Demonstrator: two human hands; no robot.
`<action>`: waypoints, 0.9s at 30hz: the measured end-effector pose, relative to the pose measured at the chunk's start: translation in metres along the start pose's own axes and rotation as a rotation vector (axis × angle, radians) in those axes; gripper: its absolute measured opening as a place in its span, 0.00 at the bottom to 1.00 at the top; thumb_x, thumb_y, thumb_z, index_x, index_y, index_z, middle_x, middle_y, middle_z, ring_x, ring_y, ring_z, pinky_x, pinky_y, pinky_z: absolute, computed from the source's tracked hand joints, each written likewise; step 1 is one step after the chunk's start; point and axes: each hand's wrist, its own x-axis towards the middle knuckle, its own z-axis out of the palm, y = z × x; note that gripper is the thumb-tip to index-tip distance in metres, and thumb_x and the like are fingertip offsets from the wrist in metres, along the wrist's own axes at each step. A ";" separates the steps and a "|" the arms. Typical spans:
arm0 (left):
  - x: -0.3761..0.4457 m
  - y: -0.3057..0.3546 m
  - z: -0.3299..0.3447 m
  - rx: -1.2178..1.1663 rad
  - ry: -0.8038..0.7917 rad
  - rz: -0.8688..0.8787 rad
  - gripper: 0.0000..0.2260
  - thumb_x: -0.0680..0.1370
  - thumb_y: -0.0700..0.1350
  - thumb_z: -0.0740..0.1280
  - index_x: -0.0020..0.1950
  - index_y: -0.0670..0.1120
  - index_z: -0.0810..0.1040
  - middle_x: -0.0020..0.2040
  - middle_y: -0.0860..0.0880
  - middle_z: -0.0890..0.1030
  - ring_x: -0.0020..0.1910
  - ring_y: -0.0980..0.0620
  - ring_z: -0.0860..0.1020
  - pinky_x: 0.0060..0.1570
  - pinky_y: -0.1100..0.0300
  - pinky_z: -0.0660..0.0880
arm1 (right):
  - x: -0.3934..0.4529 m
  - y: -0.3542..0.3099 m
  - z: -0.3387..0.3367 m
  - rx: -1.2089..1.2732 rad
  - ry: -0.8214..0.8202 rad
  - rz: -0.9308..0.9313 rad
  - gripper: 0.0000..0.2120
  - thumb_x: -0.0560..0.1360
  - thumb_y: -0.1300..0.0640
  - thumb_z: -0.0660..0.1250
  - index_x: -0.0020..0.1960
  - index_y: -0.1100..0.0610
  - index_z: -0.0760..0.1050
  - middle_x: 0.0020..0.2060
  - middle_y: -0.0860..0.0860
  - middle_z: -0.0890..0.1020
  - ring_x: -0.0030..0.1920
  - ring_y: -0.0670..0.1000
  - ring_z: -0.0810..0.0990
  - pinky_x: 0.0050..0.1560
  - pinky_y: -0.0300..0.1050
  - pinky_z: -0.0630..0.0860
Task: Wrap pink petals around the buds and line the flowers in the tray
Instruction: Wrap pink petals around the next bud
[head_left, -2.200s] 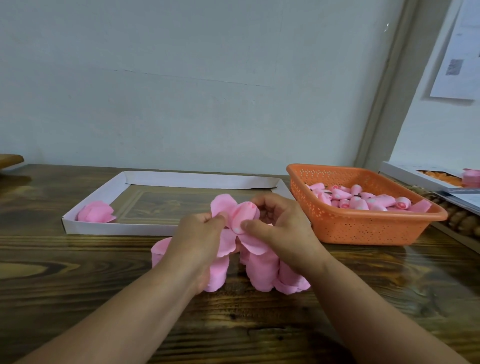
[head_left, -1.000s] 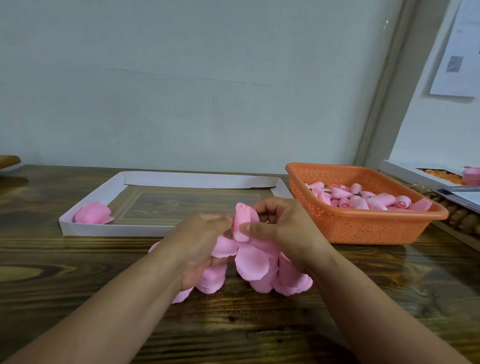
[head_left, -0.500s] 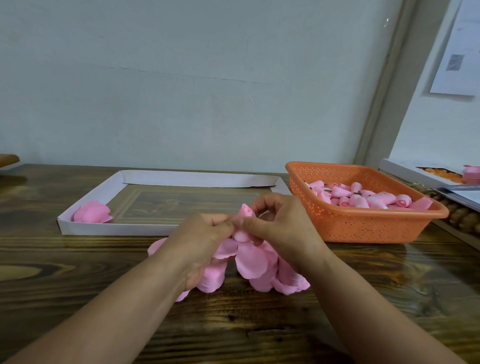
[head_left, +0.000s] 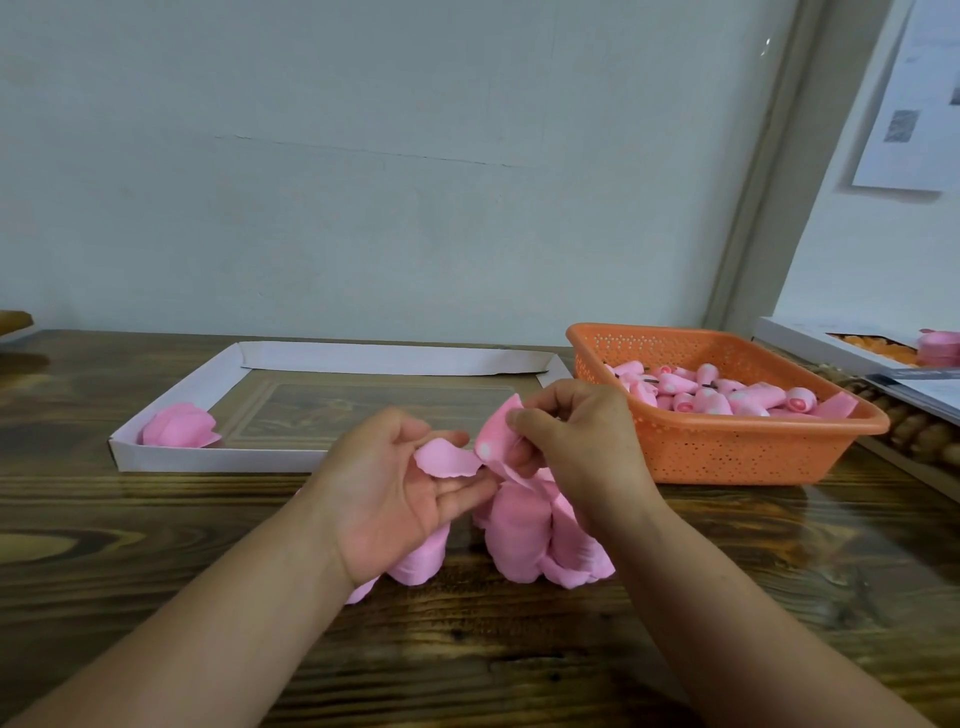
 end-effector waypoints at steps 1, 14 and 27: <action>-0.001 0.001 -0.001 -0.036 -0.030 -0.006 0.23 0.75 0.36 0.52 0.69 0.30 0.63 0.60 0.28 0.76 0.58 0.33 0.78 0.54 0.40 0.77 | 0.000 0.000 -0.001 -0.003 0.007 -0.005 0.11 0.72 0.68 0.67 0.31 0.61 0.74 0.21 0.54 0.77 0.22 0.49 0.76 0.30 0.47 0.76; 0.001 -0.010 -0.004 0.329 0.043 0.147 0.11 0.79 0.29 0.58 0.59 0.32 0.75 0.53 0.35 0.82 0.45 0.47 0.83 0.43 0.61 0.82 | -0.001 -0.006 -0.003 -0.097 -0.003 -0.031 0.11 0.73 0.68 0.66 0.33 0.60 0.74 0.19 0.48 0.75 0.19 0.44 0.72 0.24 0.37 0.69; 0.001 -0.019 0.001 0.575 0.359 0.376 0.02 0.77 0.41 0.68 0.45 0.43 0.78 0.43 0.38 0.83 0.41 0.43 0.80 0.48 0.48 0.77 | -0.009 -0.013 0.004 -0.167 -0.056 -0.135 0.09 0.73 0.65 0.67 0.37 0.69 0.75 0.27 0.63 0.77 0.27 0.54 0.72 0.31 0.51 0.73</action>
